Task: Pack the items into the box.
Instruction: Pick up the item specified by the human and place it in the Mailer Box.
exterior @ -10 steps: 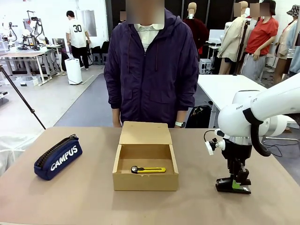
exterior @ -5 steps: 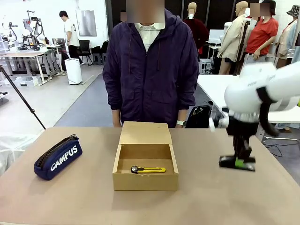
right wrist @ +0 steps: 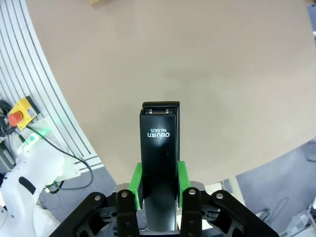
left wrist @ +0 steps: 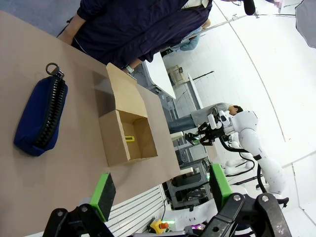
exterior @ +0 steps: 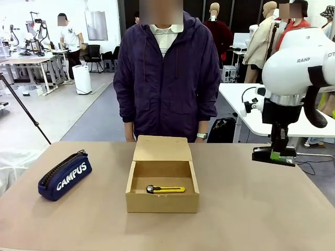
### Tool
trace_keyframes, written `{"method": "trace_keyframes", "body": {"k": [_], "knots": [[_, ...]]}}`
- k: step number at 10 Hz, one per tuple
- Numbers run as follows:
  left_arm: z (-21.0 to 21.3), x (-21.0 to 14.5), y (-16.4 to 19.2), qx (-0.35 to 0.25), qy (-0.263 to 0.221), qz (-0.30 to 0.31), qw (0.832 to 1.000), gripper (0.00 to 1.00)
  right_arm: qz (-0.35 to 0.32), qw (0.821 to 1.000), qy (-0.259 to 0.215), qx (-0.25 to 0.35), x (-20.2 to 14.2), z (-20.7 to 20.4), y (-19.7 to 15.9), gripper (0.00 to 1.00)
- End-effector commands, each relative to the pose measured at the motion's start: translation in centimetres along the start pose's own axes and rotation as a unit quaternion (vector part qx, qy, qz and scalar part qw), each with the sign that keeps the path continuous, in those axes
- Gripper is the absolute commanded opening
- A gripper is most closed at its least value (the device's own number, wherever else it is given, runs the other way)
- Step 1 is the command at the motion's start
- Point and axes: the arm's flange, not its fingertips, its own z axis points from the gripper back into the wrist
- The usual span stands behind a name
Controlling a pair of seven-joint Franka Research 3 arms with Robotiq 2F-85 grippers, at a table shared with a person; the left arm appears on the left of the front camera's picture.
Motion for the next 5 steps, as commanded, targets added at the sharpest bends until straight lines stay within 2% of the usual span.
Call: {"method": "trace_keyframes", "body": {"k": [1, 2, 3, 5], "knots": [[0.0, 0.1, -0.2, -0.009, -0.005, -0.004, 1.000, 1.00, 0.010, 1.000, 0.008, 0.007, 0.3, -0.6, 0.3, 0.00], [0.0, 0.1, -0.2, -0.009, -0.005, -0.004, 1.000, 1.00, 0.000, 1.000, 0.000, 0.000, 0.0, 0.0, 0.0, 0.00], [0.0, 0.1, -0.2, -0.009, -0.005, -0.004, 1.000, 1.00, -0.018, 0.999, 0.029, 0.034, 2.0, -0.3, -0.2, 0.00], [0.0, 0.1, -0.2, -0.009, -0.005, -0.004, 1.000, 1.00, 0.055, 0.998, -0.018, 0.001, 11.0, 0.3, -1.8, 0.00]]}}
